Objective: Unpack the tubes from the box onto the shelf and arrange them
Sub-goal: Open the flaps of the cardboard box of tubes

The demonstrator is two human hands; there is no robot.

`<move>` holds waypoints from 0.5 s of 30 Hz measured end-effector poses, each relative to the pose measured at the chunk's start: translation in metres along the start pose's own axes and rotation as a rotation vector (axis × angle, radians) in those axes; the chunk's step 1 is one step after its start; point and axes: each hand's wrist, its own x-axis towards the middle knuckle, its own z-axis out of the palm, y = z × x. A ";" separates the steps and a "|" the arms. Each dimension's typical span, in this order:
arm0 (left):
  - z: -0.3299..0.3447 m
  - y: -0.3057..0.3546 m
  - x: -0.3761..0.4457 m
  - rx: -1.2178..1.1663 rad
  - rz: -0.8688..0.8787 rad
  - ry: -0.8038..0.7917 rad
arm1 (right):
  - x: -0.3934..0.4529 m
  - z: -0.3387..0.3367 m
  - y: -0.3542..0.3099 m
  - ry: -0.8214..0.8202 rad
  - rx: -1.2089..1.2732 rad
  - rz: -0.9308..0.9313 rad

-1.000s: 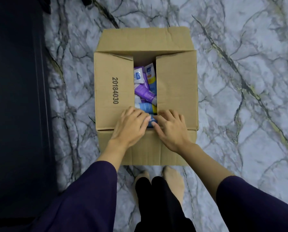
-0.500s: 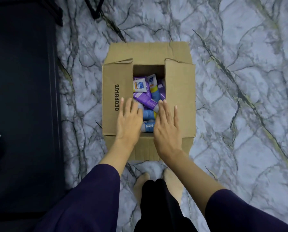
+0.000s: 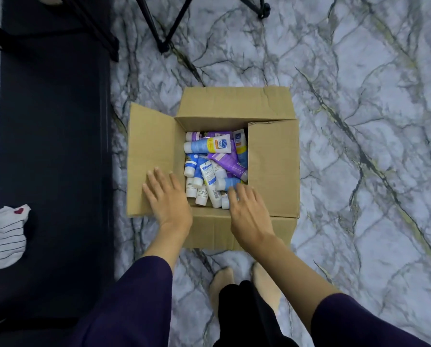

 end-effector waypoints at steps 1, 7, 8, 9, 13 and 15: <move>0.007 0.001 0.005 -0.093 0.005 -0.048 | 0.005 0.003 -0.002 0.015 0.073 -0.027; 0.040 0.009 0.031 -0.350 0.037 -0.057 | 0.034 0.053 -0.003 -0.233 0.425 0.048; 0.045 0.009 0.034 -0.359 0.047 -0.049 | 0.039 0.060 -0.005 -0.280 0.471 0.089; 0.049 0.009 0.037 -0.359 0.055 -0.041 | 0.043 0.068 -0.007 -0.312 0.497 0.133; 0.063 0.009 0.041 -0.305 0.064 -0.010 | 0.046 0.085 -0.016 -0.153 0.547 0.354; 0.066 0.011 0.040 -0.285 0.063 -0.003 | 0.040 0.085 -0.028 0.039 0.519 0.404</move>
